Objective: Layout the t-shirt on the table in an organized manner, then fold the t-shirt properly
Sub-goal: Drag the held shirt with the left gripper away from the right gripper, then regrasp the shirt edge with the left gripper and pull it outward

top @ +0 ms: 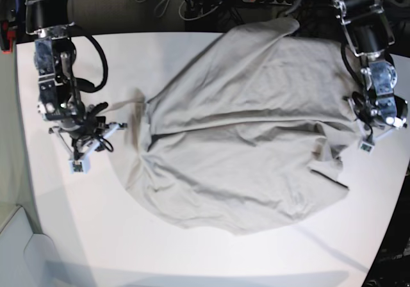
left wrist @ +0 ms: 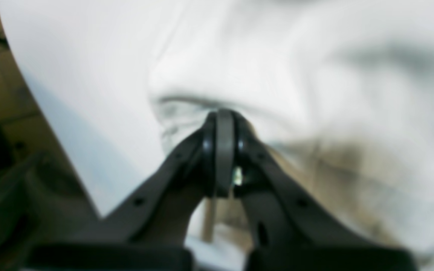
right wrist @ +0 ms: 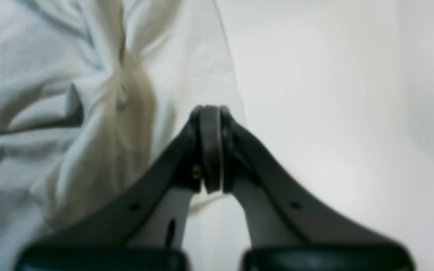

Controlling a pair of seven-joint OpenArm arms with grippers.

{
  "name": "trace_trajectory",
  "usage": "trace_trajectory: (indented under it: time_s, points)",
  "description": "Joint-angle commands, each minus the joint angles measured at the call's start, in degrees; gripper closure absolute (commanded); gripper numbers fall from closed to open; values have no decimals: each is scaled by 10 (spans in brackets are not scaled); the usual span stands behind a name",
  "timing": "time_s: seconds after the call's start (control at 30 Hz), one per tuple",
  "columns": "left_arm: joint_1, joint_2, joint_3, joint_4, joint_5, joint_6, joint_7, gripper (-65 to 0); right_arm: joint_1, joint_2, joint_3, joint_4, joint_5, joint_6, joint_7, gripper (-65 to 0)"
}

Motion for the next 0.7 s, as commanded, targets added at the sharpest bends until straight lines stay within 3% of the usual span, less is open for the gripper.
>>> trace_trajectory:
  time_s: [0.0, 0.27, 0.47, 0.53, 0.63, 0.67]
  points:
    - [-22, 5, 5, -30, -36, -12, -12, -1, 6, 14, 4, 11, -1, 1, 10, 0]
    - [-175, -39, 5, -131, -37, 24, -42, -1, -7, 52, 5, 11, -1, 1, 11, 0]
    - [-207, -85, 1, -111, -41, 19, -33, -1, -5, 65, 6, 11, -1, 1, 10, 0]
    - [-206, -86, -22, -70, -41, 16, 2, -1, -3, 64, 15, 11, -1, 1, 11, 0]
    - [-189, -74, -68, 11, -41, -33, 78, -1, 0, 63, 20, 11, 0, 1, 11, 0]
    - [-172, -59, -79, 46, -41, -33, 104, -1, 9, 63, 19, 12, 0, 2, 11, 0]
